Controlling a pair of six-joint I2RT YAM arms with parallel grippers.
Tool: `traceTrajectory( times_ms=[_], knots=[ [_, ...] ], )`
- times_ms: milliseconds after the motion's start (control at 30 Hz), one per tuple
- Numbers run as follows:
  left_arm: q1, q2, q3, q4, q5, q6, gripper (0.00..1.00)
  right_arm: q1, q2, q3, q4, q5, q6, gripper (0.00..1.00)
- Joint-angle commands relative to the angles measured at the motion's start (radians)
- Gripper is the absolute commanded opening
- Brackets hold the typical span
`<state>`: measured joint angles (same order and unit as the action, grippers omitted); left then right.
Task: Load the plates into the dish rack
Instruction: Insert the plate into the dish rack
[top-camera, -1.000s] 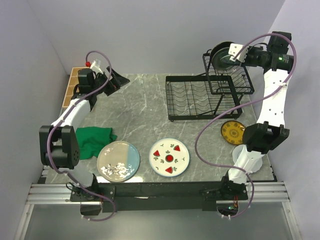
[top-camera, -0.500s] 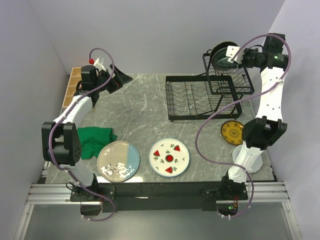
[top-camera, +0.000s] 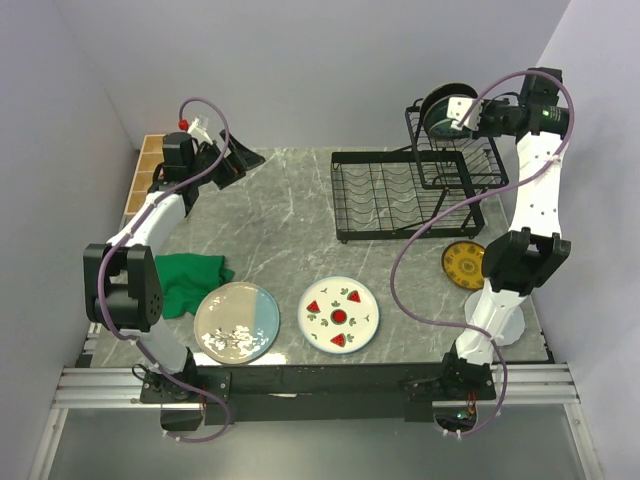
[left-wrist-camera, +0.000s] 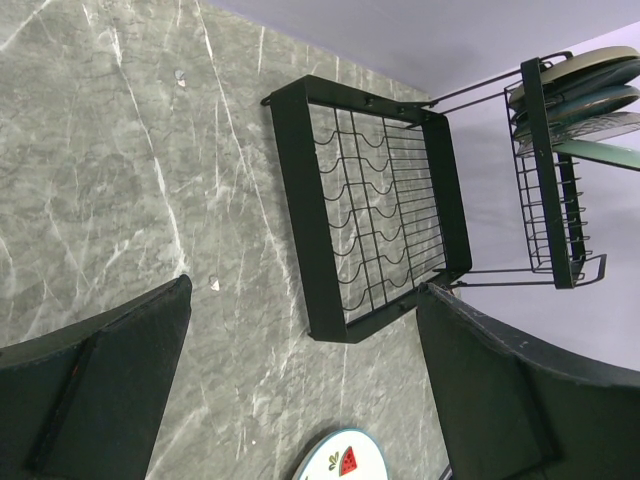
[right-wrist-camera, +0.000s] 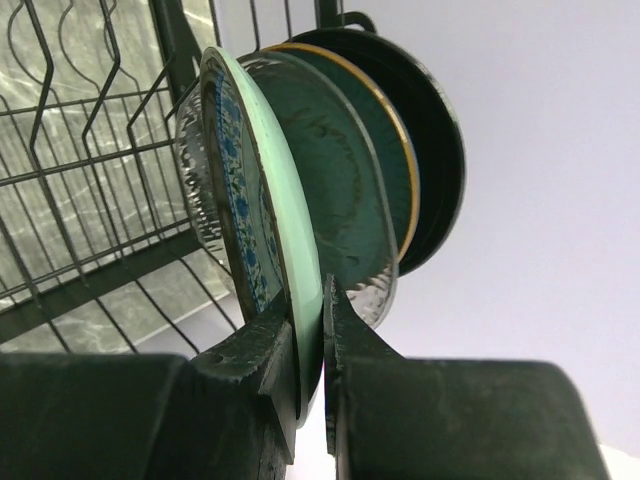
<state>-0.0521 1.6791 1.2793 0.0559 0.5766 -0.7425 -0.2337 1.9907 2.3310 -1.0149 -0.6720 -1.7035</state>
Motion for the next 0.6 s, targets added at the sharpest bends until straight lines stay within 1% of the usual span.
traceTrajectory(
  times_ms=[0, 367, 567],
  knots=[
    [-0.003, -0.027, -0.001, 0.030, 0.003, 0.014, 0.99, 0.004, 0.005, 0.073, 0.009, -0.029, -0.051, 0.00],
    [-0.008, -0.022, -0.005, 0.038, 0.002, 0.009, 0.99, 0.002, 0.025, 0.079, -0.114, -0.028, -0.174, 0.00],
    [-0.012, -0.016, 0.003, 0.038, 0.005, 0.008, 0.99, 0.008, 0.026, 0.068, -0.108, -0.018, -0.177, 0.00]
  ],
)
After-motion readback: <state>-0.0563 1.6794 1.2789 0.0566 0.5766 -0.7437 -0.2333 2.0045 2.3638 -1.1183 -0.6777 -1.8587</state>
